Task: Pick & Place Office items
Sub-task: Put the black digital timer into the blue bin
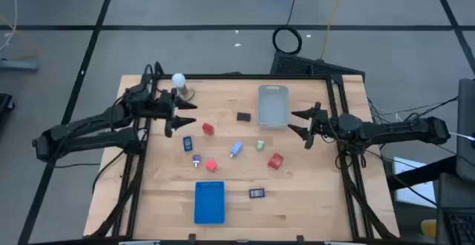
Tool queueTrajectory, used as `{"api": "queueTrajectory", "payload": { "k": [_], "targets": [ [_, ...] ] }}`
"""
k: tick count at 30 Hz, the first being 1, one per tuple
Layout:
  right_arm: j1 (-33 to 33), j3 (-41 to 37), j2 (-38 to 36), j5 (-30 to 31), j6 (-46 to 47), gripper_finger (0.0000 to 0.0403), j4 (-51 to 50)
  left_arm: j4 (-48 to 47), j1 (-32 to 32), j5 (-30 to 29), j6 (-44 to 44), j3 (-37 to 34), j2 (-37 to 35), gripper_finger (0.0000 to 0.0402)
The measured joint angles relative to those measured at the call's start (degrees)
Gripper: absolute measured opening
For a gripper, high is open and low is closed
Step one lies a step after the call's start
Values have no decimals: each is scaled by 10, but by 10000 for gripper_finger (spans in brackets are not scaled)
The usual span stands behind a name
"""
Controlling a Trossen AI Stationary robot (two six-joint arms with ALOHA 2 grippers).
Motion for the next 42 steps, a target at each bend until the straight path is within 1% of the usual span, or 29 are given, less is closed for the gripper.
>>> {"api": "queueTrajectory", "payload": {
  "k": [2,4,7,11,15,17,19,21,24,27,29,31,33,35,37,42],
  "targets": [
    [-11,0,0,-8,0,265,-7,5,0,9,-1,13,25,267],
    [-24,1,0,-31,6,265,-19,9,0,10,-1,25,48,267],
    [-47,16,4,-68,10,265,-48,22,1,-16,3,32,70,267],
    [-82,50,16,-112,5,265,-70,30,1,-47,3,32,81,267],
    [-111,84,29,-167,18,265,-73,31,-1,-48,-27,32,84,267],
    [-122,102,40,-186,22,265,-101,32,-3,-37,-47,32,83,267],
    [-129,121,55,-186,22,265,-137,39,-3,-26,-66,32,83,267],
    [-133,137,73,-186,20,265,-158,62,-4,7,-70,32,81,267],
    [-137,154,99,-188,21,265,-152,119,-12,61,-58,32,81,267],
    [-137,167,119,-199,22,265,-141,185,-19,77,-84,32,81,267],
    [-137,175,130,-200,22,265,-141,210,-22,93,-97,32,80,267],
    [-137,183,140,-200,24,265,-143,208,-25,124,-98,32,81,267],
    [-137,196,149,-200,35,265,-142,199,-25,119,-117,32,81,267],
    [-136,211,158,-202,37,265,-142,174,-24,85,-141,32,81,267],
    [-135,230,169,-213,37,265,-143,158,-24,71,-145,32,81,267],
    [-135,293,207,-216,36,265,-171,172,-17,56,-185,33,81,267]
  ]
}}
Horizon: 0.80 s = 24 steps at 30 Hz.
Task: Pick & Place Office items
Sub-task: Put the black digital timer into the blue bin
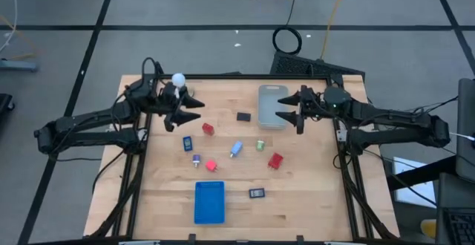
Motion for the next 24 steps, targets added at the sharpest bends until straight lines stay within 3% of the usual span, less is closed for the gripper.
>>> {"api": "queueTrajectory", "payload": {
  "k": [4,13,19,24],
  "targets": [
    [0,58,43,-12,1,265,-52,-33,4,1,-15,34,1,267],
    [0,212,165,-42,1,265,-171,-202,12,-8,89,150,38,267],
    [0,311,254,-44,-3,265,-282,-198,20,-8,97,174,74,267],
    [-4,368,309,-43,-13,265,-347,-142,21,-8,90,175,109,267]
  ]
}}
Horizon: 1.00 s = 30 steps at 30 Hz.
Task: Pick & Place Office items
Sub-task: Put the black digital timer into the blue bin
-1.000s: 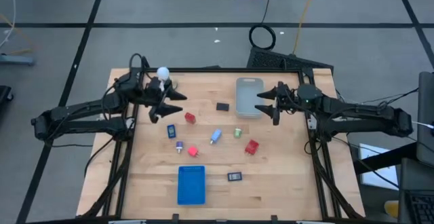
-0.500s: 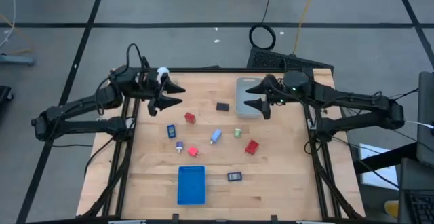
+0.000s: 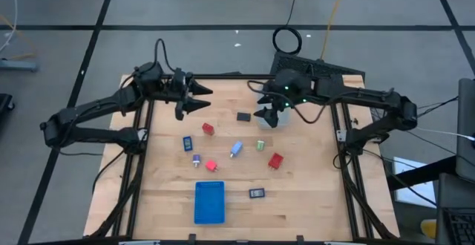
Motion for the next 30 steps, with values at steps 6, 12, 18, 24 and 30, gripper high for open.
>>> {"api": "queueTrajectory", "payload": {
  "k": [6,12,18,24,30],
  "targets": [
    [-21,67,57,35,-35,265,-82,61,0,1,-17,0,29,267],
    [-43,135,102,47,-132,265,-132,95,2,-8,-28,0,32,267],
    [-53,210,166,49,-240,265,-233,136,16,-13,-43,0,32,267],
    [-52,268,245,85,-293,265,-304,151,26,-15,-45,0,32,267],
    [-52,277,278,93,-293,265,-302,149,26,-24,-47,0,32,267]
  ]
}}
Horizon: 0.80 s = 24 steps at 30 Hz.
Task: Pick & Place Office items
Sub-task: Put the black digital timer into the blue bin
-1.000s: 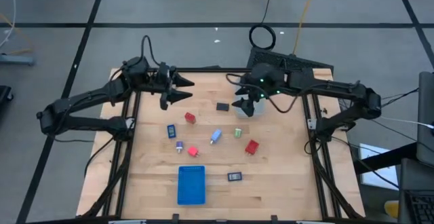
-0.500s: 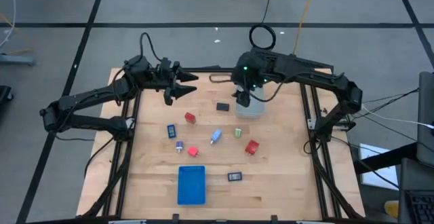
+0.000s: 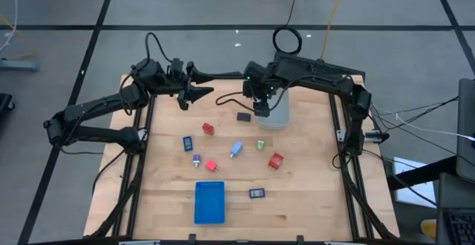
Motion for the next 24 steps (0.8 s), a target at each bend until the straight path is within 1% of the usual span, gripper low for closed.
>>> {"api": "queueTrajectory", "payload": {
  "k": [5,13,17,24],
  "targets": [
    [3,0,15,-1,4,265,14,-1,0,0,0,0,0,267],
    [8,-5,21,-2,26,265,86,-14,3,7,9,0,0,267],
    [9,-27,23,-3,39,265,101,-32,21,32,6,0,-12,267],
    [15,-82,22,-3,56,265,147,-46,50,48,5,0,-21,267]
  ]
}}
